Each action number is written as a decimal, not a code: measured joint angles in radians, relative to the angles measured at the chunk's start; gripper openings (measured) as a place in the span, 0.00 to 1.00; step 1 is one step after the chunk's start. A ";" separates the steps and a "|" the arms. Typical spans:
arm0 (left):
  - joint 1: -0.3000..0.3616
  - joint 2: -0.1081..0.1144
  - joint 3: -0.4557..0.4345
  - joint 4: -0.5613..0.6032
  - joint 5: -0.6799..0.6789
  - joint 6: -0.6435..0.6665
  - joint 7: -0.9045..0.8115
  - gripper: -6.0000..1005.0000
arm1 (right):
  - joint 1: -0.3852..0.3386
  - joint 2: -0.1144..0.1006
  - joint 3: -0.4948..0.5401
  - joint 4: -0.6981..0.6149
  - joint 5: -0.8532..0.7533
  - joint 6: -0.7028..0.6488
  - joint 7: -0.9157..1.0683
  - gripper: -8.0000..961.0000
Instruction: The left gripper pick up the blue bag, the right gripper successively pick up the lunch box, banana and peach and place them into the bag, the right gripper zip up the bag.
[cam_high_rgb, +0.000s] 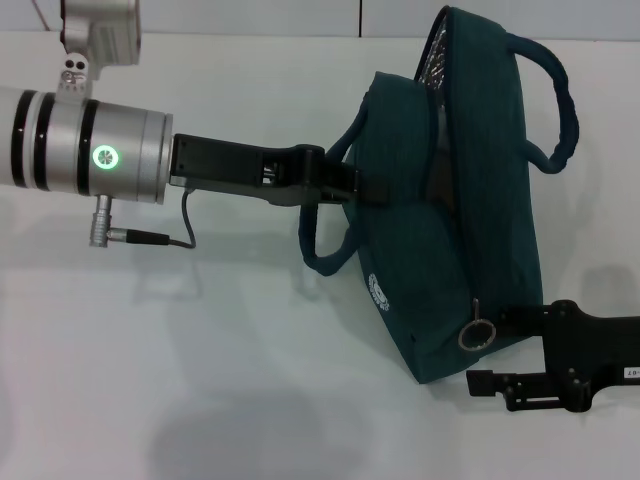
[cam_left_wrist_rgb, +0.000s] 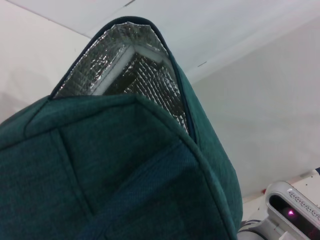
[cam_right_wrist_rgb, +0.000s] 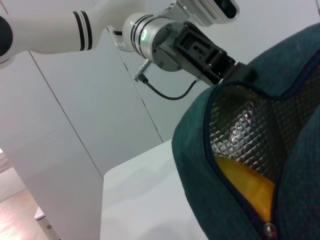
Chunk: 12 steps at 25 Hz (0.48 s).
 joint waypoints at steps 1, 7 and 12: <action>0.000 0.000 0.000 0.000 0.000 0.001 0.000 0.10 | 0.000 0.000 0.000 0.002 0.000 0.002 0.000 0.72; -0.001 0.001 0.001 0.000 0.000 0.002 0.000 0.10 | -0.004 0.000 0.000 0.004 0.003 0.006 0.000 0.72; -0.005 0.000 0.002 0.000 0.000 0.004 0.000 0.10 | -0.004 0.000 0.000 0.007 -0.001 0.015 0.001 0.70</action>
